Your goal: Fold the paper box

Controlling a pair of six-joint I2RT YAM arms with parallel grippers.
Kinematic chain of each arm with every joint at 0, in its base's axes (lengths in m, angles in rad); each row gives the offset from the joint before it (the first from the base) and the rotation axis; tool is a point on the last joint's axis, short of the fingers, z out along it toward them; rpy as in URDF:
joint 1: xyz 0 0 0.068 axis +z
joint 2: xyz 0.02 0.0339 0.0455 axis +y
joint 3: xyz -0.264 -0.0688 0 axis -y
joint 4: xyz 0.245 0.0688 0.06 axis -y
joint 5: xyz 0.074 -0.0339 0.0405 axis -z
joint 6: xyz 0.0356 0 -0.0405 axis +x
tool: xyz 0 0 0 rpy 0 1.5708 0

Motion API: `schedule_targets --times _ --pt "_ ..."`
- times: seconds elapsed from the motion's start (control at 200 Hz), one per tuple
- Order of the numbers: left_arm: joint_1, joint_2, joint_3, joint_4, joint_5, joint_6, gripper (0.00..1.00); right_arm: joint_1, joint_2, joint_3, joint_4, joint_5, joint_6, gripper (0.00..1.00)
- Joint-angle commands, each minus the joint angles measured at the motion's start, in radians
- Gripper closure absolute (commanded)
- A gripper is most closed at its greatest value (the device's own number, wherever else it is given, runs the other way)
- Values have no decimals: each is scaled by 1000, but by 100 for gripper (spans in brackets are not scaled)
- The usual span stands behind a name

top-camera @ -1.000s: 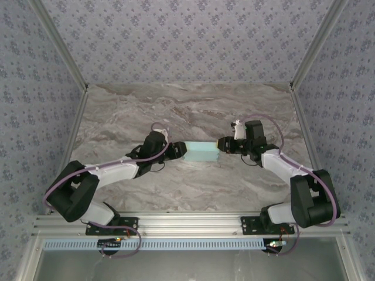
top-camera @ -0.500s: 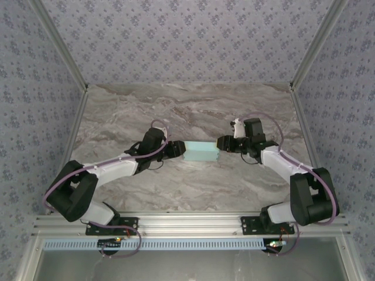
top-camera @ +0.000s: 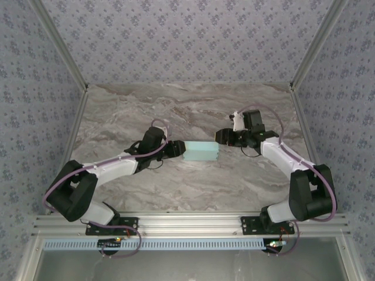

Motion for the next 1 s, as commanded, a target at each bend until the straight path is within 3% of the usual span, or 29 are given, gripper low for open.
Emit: schedule_targets --times 0.0,0.365,0.994 --pt "-1 26 17 -92 -5 29 52 -4 -42 -17 -69 -15 -23 47" --pt "-9 36 29 -97 -13 28 51 -23 7 -125 -10 -110 -15 48" --pt "0 78 -68 -79 -16 5 57 -94 89 -304 67 -75 4 75"
